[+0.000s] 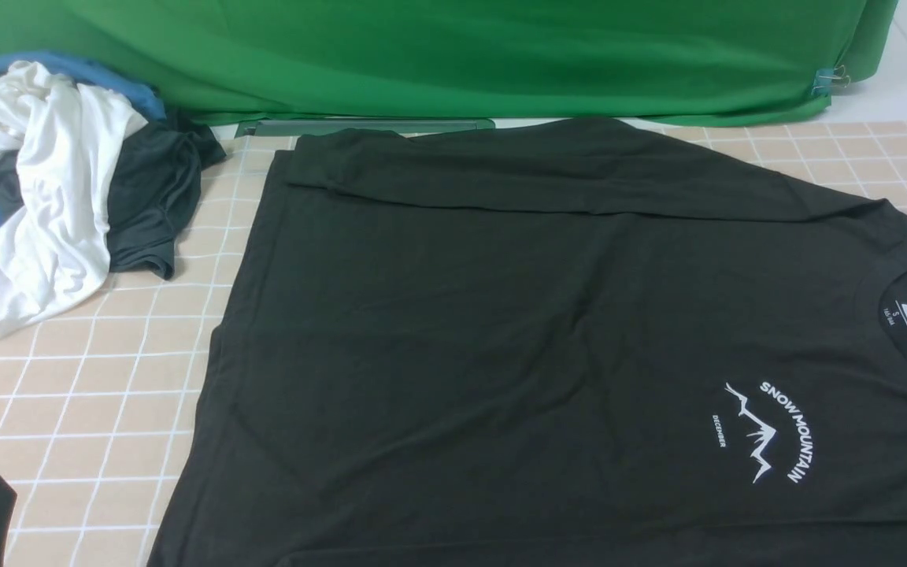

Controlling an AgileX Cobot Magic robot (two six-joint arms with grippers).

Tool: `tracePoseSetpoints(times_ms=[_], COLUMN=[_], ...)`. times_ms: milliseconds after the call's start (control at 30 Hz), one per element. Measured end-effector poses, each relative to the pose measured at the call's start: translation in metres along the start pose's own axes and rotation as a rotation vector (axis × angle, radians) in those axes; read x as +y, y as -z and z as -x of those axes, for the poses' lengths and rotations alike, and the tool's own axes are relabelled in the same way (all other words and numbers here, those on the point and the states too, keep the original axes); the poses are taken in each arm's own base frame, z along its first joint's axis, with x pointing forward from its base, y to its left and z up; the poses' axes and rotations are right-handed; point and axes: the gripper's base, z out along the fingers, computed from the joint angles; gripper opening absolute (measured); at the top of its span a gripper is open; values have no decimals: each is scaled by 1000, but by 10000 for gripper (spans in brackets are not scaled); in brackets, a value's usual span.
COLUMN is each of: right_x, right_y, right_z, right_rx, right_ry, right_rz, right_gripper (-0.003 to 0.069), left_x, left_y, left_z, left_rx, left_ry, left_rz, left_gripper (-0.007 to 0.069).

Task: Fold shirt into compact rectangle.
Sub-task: 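Grasp the left edge of the dark T-shirt lying flat on the table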

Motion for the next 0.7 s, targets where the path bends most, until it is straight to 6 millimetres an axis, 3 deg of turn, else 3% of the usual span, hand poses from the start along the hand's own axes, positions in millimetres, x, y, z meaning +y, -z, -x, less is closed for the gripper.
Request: tracePoseSetpoints(times_ms=[400,500,567,633,700], right_x=[-1,-1,-1,-1,-2], right_y=[0,1,2,2,3], right_z=[6,13,18,21,23], right_rx=[-60,-143,-201,-235,-253], right_ry=[342,362,229,-74,-481], right_rz=[-20,-41,-38,-6,43], right_gripper=[248,248,248,248,248], left_x=[-1,-4,-6,-7,-8], left_y=[0,1,1,2,2], left_z=[6,12,14,15,16], left_rx=[-67,-126,-142,-134,-117], left_ry=[-26,126,412,747,1026], left_rz=[-12,-52,-95,-138,-170], left_gripper=[17,17,17,17,17])
